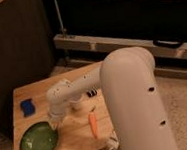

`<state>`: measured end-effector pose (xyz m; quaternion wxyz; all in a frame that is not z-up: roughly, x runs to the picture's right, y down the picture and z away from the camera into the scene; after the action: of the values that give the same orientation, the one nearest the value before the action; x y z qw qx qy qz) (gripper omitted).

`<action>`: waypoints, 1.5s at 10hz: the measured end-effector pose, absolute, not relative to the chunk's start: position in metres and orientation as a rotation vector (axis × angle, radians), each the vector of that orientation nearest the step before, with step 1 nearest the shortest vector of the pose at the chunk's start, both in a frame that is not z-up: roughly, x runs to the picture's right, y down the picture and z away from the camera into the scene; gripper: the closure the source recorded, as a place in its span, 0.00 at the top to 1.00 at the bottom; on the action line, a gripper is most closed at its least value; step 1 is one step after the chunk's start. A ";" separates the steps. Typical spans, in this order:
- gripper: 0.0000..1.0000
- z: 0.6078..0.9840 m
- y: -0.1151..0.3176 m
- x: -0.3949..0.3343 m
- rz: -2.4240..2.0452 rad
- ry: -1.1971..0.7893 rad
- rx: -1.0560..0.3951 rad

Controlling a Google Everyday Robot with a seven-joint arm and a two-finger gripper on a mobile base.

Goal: Drag the ceramic bowl in a circle

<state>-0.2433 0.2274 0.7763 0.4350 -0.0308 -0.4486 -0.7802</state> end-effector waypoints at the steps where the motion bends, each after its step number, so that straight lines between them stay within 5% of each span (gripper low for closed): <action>1: 0.14 0.769 0.223 -0.252 -1.958 -1.107 -0.056; 9: 0.14 0.766 0.189 -0.172 -1.874 -0.905 -0.146; 15: 0.14 0.727 0.237 -0.152 -1.992 -1.024 -0.165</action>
<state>-0.1520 0.2367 0.7275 0.4330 -0.0663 -0.4108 -0.7996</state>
